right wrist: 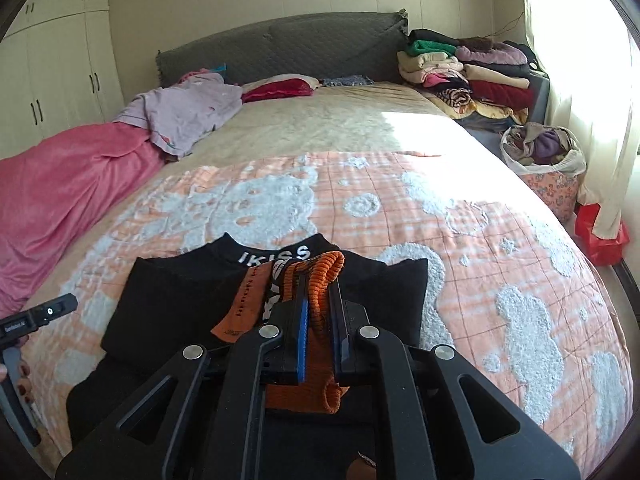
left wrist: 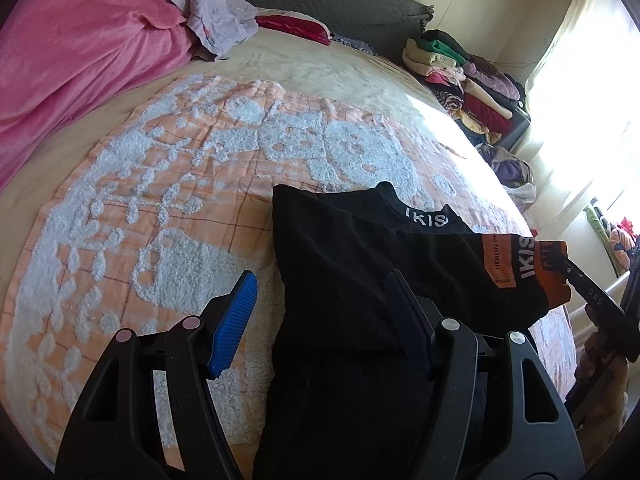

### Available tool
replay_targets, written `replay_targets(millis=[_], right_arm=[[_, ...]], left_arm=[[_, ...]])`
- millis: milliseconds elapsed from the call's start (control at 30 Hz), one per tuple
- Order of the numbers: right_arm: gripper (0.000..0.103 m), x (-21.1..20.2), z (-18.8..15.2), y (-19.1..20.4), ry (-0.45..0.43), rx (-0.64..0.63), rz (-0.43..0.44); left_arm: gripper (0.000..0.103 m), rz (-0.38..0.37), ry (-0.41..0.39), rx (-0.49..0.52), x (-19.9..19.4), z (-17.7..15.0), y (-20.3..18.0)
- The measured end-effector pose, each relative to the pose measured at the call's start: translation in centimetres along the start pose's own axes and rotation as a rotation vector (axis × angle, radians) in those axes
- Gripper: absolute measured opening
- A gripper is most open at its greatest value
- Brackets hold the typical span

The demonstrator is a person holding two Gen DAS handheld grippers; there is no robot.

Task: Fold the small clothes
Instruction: 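Grasp the folded orange cuff with the right gripper, straighten it, release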

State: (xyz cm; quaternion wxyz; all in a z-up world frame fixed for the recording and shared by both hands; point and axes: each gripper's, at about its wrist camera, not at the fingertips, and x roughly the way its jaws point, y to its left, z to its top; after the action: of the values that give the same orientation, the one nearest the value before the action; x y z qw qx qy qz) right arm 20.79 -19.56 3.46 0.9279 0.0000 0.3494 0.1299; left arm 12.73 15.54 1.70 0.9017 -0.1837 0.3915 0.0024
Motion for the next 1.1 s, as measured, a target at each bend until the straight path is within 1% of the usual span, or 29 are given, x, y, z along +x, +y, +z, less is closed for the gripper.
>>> replay_targets(millis=[100, 267, 367, 533, 600, 633, 667, 733, 767, 900, 967, 1033, 1100], right_arm=[[0.008, 0.7, -1.1, -0.9, 0.017, 0.029, -0.013], [0.008, 1.8, -2.2, -1.3, 0.051, 0.042, -0.028], [0.008, 2.0, -2.3, -1.2, 0.055, 0.041, -0.039], [0.008, 2.3, -2.3, -1.3, 0.066, 0.050, -0.053], [0.009, 2.4, -2.3, -1.5, 0.073, 0.072, -0.056], [0.012, 2.4, -2.3, -1.6, 0.074, 0.088, -0.060], [0.014, 2.2, -2.4, -1.9, 0.067, 0.103, -0.075], [0.014, 1.8, -2.4, -2.3, 0.051, 0.109, -0.113], [0.014, 1.5, -2.4, -2.5, 0.048, 0.115, -0.118], [0.014, 1.0, -2.9, -2.7, 0.062, 0.128, -0.106], [0.018, 1.0, -3.2, -2.1, 0.075, 0.106, -0.100], [0.020, 1.1, -3.6, -1.2, 0.085, 0.085, -0.087], [0.020, 1.3, -4.1, -0.2, 0.104, 0.067, -0.068]], left_arm=[[0.059, -0.002, 0.011, 0.035, 0.7, 0.2, -1.0], [0.059, -0.015, 0.035, 0.082, 2.2, 0.5, -2.6], [0.059, -0.031, 0.050, 0.111, 3.2, 0.7, -3.7], [0.059, -0.032, 0.081, 0.180, 5.0, 0.2, -5.5], [0.059, -0.031, 0.092, 0.199, 5.7, -0.1, -5.8], [0.059, -0.036, 0.096, 0.200, 6.0, -0.3, -5.8], [0.059, -0.042, 0.098, 0.197, 6.1, -0.4, -5.7], [0.059, -0.053, 0.097, 0.198, 6.2, -0.6, -5.7], [0.059, -0.053, 0.095, 0.203, 6.3, -0.7, -5.8], [0.059, -0.052, 0.093, 0.224, 6.3, -1.0, -6.0], [0.059, -0.047, 0.094, 0.239, 6.4, -1.2, -6.2], [0.058, -0.047, 0.105, 0.253, 6.7, -1.4, -6.4], [0.053, -0.051, 0.122, 0.262, 7.0, -1.6, -6.5]])
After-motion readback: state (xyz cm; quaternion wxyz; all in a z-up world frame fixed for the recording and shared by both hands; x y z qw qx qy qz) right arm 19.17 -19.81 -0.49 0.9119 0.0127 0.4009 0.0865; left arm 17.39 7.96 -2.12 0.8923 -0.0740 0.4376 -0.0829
